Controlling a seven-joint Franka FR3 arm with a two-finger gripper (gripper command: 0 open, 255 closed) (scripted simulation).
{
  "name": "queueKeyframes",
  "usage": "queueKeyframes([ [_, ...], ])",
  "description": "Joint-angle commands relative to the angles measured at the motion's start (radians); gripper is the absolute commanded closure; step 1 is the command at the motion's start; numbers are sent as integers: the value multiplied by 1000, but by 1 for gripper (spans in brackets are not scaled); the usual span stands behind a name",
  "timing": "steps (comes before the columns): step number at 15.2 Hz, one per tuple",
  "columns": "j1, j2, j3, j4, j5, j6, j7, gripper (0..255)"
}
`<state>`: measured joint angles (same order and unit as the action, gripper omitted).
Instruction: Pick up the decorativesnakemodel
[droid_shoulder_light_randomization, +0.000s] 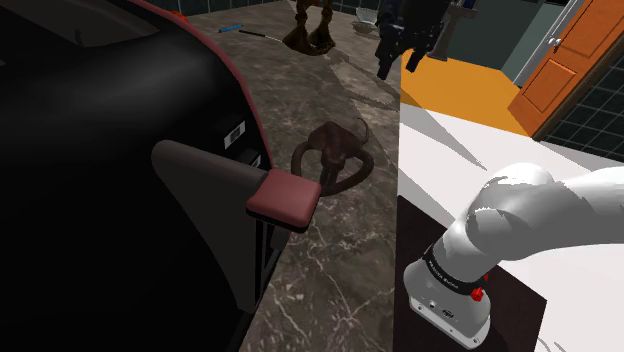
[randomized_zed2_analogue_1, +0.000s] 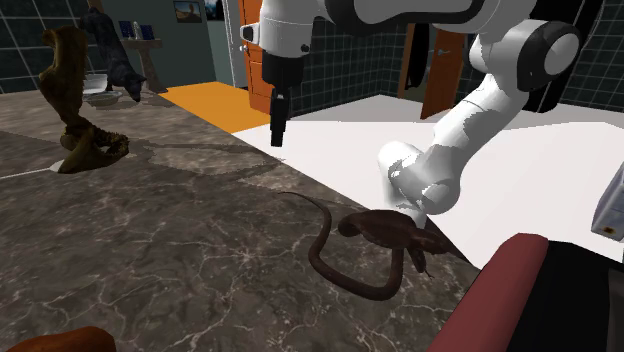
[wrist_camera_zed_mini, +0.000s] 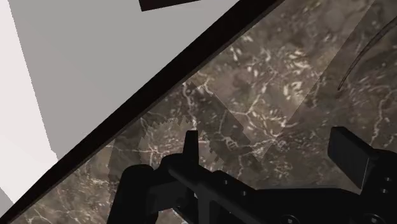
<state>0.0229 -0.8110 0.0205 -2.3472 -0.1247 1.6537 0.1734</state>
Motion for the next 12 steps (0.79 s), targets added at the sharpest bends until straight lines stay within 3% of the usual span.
queueKeyframes([
  [1, 0, 0, 0, 0, 0, 0, 0, 0],
  [12, 288, 113, 36, 21, 112, 27, -390, 0],
])
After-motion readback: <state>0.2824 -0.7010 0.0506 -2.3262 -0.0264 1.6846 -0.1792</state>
